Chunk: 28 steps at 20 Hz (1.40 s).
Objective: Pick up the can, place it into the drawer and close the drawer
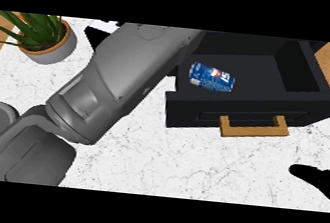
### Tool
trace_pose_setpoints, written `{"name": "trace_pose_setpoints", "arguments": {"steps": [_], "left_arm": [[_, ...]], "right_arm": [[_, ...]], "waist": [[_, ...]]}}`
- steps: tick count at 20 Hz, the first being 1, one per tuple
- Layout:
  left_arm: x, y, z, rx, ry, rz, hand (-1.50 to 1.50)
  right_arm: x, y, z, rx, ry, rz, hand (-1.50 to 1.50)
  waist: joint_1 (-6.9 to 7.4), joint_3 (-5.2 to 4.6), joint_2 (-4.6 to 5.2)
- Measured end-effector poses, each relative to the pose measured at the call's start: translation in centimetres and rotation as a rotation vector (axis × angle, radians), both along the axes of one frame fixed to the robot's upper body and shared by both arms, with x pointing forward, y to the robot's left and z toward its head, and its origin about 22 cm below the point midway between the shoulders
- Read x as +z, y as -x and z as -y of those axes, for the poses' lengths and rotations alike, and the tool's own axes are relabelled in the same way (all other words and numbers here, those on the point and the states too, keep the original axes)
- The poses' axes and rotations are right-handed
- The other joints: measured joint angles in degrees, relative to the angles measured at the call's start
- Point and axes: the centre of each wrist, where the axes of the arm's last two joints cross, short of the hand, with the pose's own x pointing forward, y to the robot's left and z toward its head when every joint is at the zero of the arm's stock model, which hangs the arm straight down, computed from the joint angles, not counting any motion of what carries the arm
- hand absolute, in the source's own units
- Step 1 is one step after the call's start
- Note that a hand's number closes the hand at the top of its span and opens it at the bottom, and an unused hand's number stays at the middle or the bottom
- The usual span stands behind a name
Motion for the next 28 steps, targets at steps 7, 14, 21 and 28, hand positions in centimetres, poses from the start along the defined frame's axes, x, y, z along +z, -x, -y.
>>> {"name": "trace_pose_setpoints", "arguments": {"steps": [7, 14, 21, 28], "left_arm": [[0.3, 0.0, 0.0, 0.001, 0.047, 0.008, -1.5], [0.5, -0.2, -0.1, 0.003, 0.027, 0.026, -1.5], [0.5, -0.7, -1.1, -0.016, 0.025, 0.015, -1.5], [0.4, -1.1, -2.6, -0.006, 0.04, 0.018, -1.5]], "right_arm": [[-0.9, -2.8, -1.9, -0.034, 0.234, 0.017, -1.5], [-3.2, -6.5, -4.3, -0.06, 0.438, -0.001, -1.5], [-7.5, -10.3, -6.1, -0.101, 0.609, -0.03, -1.5], [-10.7, -14.8, -7.4, -0.141, 0.689, -0.024, -1.5]], "waist": [[1.74, -0.04, -0.16], [3.5, -0.06, -0.47], [5.16, -0.09, -0.93], [6.66, -0.11, -1.31]]}}
